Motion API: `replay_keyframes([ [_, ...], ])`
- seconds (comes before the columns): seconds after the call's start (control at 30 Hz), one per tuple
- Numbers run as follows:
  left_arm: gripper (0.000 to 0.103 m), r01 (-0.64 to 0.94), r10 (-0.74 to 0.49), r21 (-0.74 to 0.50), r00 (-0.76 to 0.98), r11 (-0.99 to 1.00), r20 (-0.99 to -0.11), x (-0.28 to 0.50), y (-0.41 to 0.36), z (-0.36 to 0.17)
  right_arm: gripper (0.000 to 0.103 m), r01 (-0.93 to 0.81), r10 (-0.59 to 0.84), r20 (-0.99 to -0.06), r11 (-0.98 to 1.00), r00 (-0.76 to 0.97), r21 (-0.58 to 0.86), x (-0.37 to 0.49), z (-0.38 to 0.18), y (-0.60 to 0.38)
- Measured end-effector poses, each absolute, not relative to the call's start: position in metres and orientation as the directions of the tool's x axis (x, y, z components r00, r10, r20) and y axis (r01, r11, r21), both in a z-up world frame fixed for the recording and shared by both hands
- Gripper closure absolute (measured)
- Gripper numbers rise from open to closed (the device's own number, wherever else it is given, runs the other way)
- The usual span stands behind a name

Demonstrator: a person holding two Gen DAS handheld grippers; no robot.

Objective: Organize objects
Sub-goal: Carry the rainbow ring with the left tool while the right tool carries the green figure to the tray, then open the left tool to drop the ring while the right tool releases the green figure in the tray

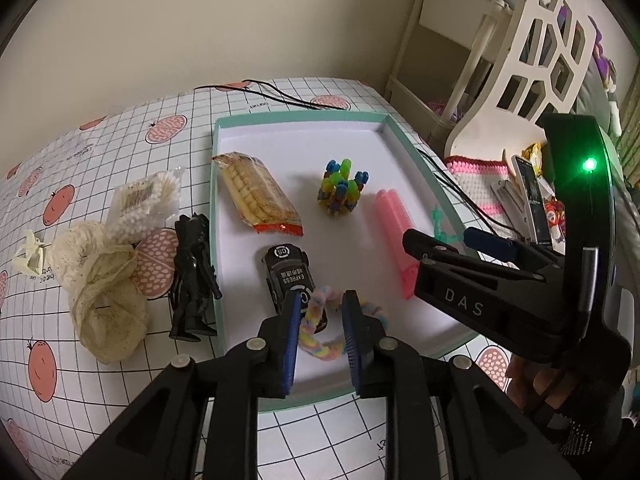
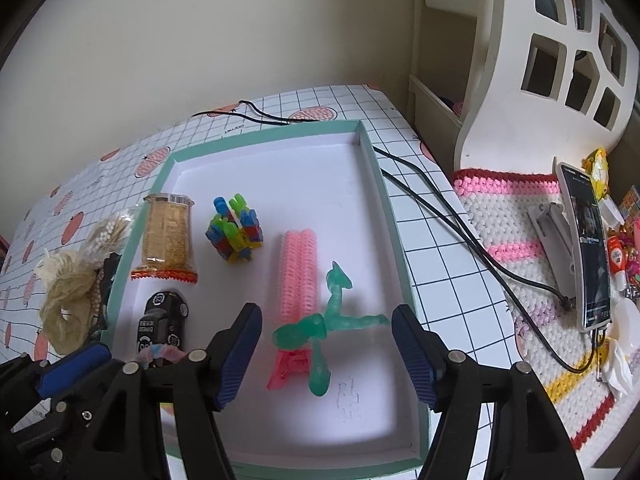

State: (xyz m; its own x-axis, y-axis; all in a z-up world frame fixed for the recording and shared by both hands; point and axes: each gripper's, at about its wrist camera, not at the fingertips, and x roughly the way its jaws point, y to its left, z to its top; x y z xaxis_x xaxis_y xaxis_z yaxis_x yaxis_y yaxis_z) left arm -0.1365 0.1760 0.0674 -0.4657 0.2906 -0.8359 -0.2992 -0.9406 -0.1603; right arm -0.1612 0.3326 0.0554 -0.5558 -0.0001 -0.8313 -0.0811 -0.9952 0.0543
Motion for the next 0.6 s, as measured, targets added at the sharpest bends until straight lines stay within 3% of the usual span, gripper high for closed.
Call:
replay_keyframes([
  [0.3,0.079,-0.262,0.252,-0.121,-0.558,-0.958,-0.791,-0.136,0.168,0.083,0.03,-0.064,-0.017,-0.806,-0.996,-0.591,0.069,-0.159,0.062,0.33],
  [0.4,0.067,-0.236,0.221,-0.094,-0.599,-0.967,-0.77,-0.135,0.163,0.089,0.022,-0.048,-0.032,-0.8,-0.996,-0.599,0.076,-0.159,0.064,0.328],
  [0.6,0.06,-0.159,0.16,-0.075,-0.631,-0.984,-0.759,-0.139,0.15,0.093,0.022,-0.018,-0.045,-0.792,-0.997,-0.609,0.071,-0.158,0.066,0.32],
])
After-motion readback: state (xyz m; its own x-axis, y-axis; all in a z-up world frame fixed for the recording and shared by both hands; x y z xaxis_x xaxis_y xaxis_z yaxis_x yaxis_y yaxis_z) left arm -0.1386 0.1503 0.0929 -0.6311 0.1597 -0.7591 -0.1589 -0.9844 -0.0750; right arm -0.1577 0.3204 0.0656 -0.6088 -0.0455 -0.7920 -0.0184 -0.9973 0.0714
